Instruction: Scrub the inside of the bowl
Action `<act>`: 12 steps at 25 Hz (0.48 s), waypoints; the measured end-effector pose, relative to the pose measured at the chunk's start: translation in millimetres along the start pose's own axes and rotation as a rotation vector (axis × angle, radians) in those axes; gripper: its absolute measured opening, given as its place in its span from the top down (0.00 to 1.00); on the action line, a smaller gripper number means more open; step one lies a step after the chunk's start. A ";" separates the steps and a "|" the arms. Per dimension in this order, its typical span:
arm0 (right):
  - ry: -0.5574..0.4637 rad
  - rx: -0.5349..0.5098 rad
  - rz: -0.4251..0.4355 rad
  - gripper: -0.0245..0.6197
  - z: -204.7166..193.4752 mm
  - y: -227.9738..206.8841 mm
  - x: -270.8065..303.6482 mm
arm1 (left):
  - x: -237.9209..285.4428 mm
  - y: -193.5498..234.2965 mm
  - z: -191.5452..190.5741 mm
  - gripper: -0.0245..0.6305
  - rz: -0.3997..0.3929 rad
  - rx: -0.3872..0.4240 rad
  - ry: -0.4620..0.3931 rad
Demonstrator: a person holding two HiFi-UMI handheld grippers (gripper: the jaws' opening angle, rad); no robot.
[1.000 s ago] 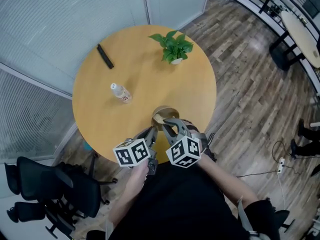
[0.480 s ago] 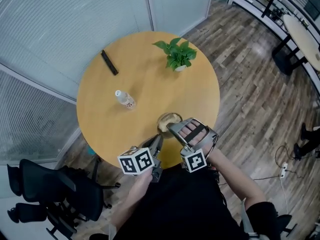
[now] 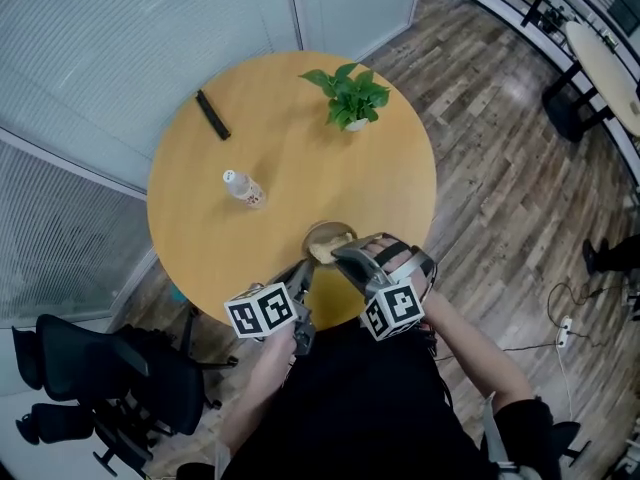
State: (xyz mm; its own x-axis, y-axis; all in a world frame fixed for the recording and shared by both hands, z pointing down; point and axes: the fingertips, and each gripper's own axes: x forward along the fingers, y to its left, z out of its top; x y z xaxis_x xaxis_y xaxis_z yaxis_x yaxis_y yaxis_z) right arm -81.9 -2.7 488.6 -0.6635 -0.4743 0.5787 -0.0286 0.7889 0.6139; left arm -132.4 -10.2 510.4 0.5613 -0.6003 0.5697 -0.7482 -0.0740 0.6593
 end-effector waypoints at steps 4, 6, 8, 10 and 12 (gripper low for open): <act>0.041 -0.210 -0.152 0.90 0.5 -25.8 1.5 | 2.1 -8.5 -3.0 0.94 -0.033 -0.009 -0.015; 0.083 -0.279 -0.170 0.90 -5.8 -23.9 8.7 | 1.9 -12.0 0.4 0.94 -0.038 -0.005 -0.041; 0.108 -0.206 -0.157 0.90 -13.4 -18.1 13.4 | 1.4 -13.9 4.9 0.94 -0.037 0.015 -0.065; 0.108 -0.008 -0.112 0.90 -17.7 -9.5 15.9 | 1.2 -12.7 7.6 0.94 -0.033 0.033 -0.077; 0.075 0.281 -0.021 0.90 -17.3 3.0 19.0 | 1.6 -10.3 7.8 0.94 -0.027 0.040 -0.078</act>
State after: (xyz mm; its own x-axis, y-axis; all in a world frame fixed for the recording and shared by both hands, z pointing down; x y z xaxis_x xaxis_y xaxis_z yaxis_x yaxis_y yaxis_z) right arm -81.6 -16.1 510.7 -0.6036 -0.5107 0.6123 -0.2548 0.8512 0.4588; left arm -126.5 -16.6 500.7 0.5533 -0.6576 0.5113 -0.7479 -0.1218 0.6526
